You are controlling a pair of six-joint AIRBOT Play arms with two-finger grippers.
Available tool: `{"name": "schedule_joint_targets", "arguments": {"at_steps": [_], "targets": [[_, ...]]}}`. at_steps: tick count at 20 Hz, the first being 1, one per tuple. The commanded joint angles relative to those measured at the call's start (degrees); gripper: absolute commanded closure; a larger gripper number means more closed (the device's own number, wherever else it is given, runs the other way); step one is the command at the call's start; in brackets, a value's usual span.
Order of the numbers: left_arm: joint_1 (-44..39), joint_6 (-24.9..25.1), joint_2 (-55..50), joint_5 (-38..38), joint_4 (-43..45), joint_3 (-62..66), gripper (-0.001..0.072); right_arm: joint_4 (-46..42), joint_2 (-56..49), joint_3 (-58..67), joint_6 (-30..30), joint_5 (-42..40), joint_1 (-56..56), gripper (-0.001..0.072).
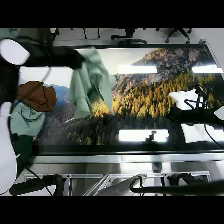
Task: Fold the shirts.
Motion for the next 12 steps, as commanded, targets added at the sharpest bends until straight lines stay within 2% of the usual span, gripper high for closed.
{"name": "schedule_joint_targets", "arguments": {"at_steps": [1,2,3,4,5,8,9,10,11,12], "targets": [[-7.1,-0.3,-1.2,-0.9,-5.1,-11.5,0.0696,0.6,-1.2,0.0,0.0,0.3,0.1,0.0694],[-8.3,-0.3,-2.9,-0.5,-5.1,-13.8,0.0696,0.6,-1.6,0.0,0.0,0.3,0.1,0.0693],[-9.3,-0.2,-4.7,-0.8,-5.1,-15.0,0.0639,0.8,-2.0,0.0,0.0,0.3,0.1,0.0687],[-9.8,-0.2,-6.3,-1.6,-5.0,-14.9,0.0293,0.8,-2.3,0.0,0.0,0.3,0.1,0.0687],[-9.8,-0.8,-7.9,-3.4,-5.1,-13.4,0.0017,1.0,-2.6,0.0,0.0,0.3,0.1,0.0686],[-6.8,-4.2,-10.1,-10.9,-5.0,-3.0,0.0013,3.5,-3.0,0.0,-1.2,0.8,0.1,0.0685],[-4.9,-5.4,-10.0,-13.8,-5.0,0.6,0.0014,5.2,-3.0,0.0,-2.1,1.5,0.5,0.0614],[-2.9,-6.7,-9.6,-16.7,-5.0,3.0,0.0014,6.5,-3.0,0.0,-3.5,2.2,1.3,0.0432],[-0.6,-7.7,-8.9,-20.0,-5.0,4.2,0.0013,7.7,-3.0,-0.3,-5.0,2.5,2.8,0.0395],[1.4,-8.7,-8.0,-23.3,-5.0,3.8,0.0014,7.9,-3.0,-0.8,-5.9,2.3,4.6,0.0394]]}}
